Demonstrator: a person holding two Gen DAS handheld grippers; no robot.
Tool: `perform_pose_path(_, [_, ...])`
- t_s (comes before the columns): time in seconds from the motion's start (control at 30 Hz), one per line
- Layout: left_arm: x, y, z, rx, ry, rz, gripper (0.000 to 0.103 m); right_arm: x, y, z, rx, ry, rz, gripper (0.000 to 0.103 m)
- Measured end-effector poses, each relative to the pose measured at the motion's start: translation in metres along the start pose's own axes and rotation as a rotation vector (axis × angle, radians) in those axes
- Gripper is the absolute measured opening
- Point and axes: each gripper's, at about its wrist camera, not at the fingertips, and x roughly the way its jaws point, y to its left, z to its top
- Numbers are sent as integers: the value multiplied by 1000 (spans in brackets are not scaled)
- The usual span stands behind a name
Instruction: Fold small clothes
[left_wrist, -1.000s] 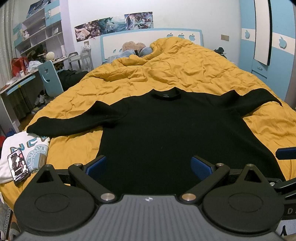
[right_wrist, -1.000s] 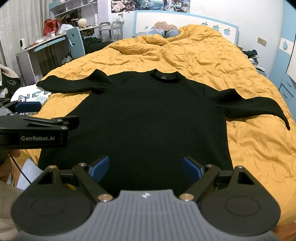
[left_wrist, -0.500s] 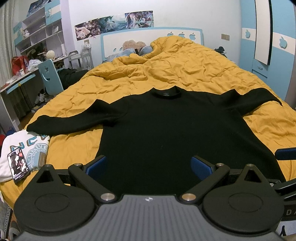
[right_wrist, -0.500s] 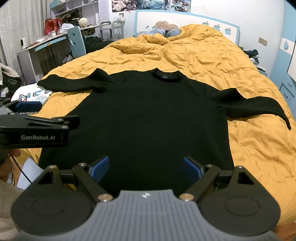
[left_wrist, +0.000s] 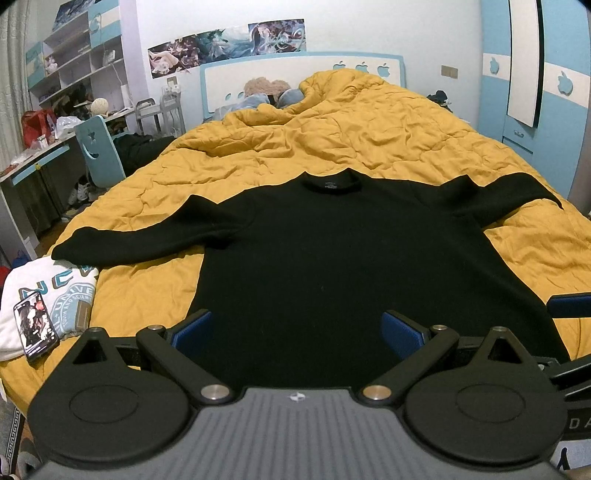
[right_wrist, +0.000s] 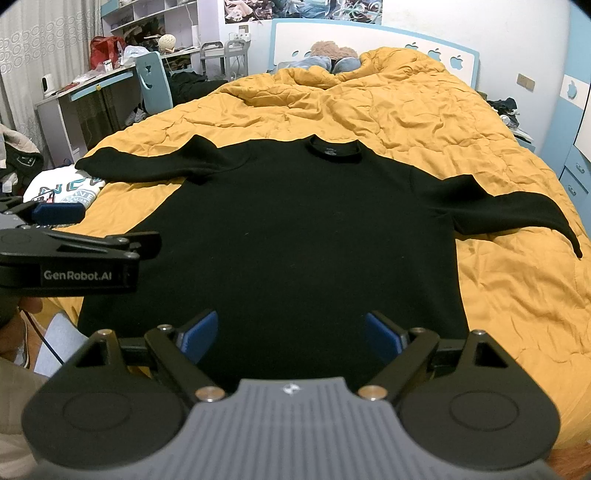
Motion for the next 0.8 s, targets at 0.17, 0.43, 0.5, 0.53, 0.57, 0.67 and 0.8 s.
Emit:
perform_pose_path(0.17, [1, 0, -1, 0, 2, -1, 103, 0, 0, 0, 0, 0, 0, 83])
perform_pose_path(0.43, [2, 0, -1, 0, 3, 0, 103, 0, 0, 0, 0, 1, 0, 83])
perform_pose_path(0.5, [3, 0, -1, 0, 3, -1, 103, 0, 0, 0, 0, 1, 0, 83])
perform_pose_path(0.53, [3, 0, -2, 0, 4, -1, 103, 0, 0, 0, 0, 1, 0, 83])
perform_pose_path(0.57, [4, 0, -2, -1, 5, -1, 103, 0, 0, 0, 0, 2, 1, 83])
perform_pose_path(0.67, [6, -1, -7, -1, 6, -5, 103, 0, -1, 1, -1, 2, 0, 83])
perform_pose_path(0.8, [8, -3, -12, -6, 14, -11, 103, 4, 5, -2, 3, 6, 3, 83])
